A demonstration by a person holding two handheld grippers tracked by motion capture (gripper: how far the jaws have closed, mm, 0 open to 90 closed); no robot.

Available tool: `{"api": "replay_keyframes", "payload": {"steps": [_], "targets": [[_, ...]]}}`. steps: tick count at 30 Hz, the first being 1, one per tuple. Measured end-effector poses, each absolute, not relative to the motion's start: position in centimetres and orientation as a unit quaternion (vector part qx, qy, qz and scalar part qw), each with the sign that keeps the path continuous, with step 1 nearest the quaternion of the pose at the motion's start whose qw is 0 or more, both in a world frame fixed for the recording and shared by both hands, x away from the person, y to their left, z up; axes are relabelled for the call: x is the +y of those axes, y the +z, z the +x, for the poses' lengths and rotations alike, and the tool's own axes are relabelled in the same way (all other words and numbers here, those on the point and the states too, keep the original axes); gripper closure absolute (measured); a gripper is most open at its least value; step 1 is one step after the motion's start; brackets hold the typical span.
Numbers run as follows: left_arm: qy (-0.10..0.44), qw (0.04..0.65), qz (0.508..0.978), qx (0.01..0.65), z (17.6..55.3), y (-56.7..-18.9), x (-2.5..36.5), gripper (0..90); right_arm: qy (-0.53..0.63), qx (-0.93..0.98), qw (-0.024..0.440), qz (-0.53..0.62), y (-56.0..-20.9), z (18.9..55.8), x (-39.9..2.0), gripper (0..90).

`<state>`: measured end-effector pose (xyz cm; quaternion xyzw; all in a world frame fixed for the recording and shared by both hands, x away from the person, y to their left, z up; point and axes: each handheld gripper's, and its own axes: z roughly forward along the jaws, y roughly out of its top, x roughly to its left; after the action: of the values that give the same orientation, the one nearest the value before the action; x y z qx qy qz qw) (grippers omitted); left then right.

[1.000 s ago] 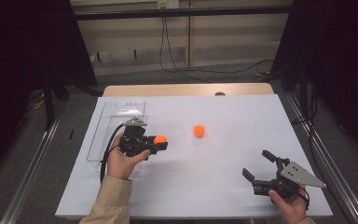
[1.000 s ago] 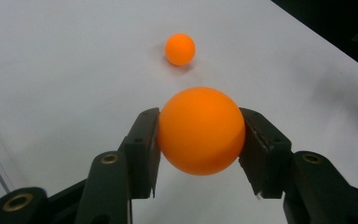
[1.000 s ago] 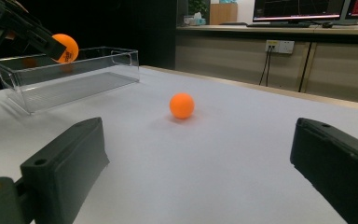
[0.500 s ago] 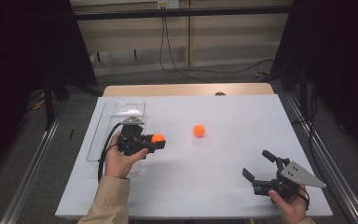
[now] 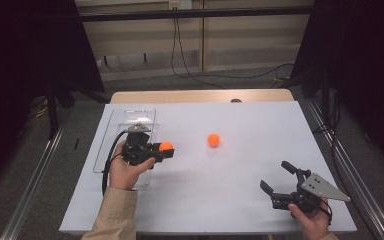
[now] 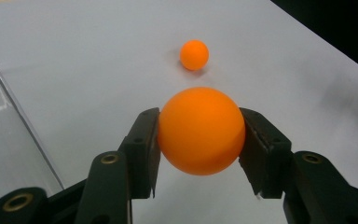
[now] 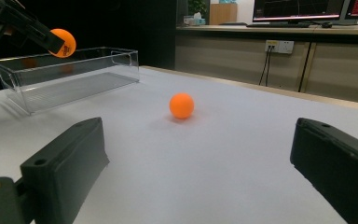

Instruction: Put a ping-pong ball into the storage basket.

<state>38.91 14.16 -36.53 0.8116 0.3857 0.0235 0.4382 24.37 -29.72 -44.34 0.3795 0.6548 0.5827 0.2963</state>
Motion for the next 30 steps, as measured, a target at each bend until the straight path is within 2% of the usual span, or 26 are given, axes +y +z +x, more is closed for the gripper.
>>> {"api": "replay_keyframes", "payload": {"steps": [30], "targets": [[0.036,0.44,0.804,0.399,39.2,-36.2,15.6,51.3,0.584,0.654,0.296,0.38,-44.3,24.3,-29.8,3.0]]}}
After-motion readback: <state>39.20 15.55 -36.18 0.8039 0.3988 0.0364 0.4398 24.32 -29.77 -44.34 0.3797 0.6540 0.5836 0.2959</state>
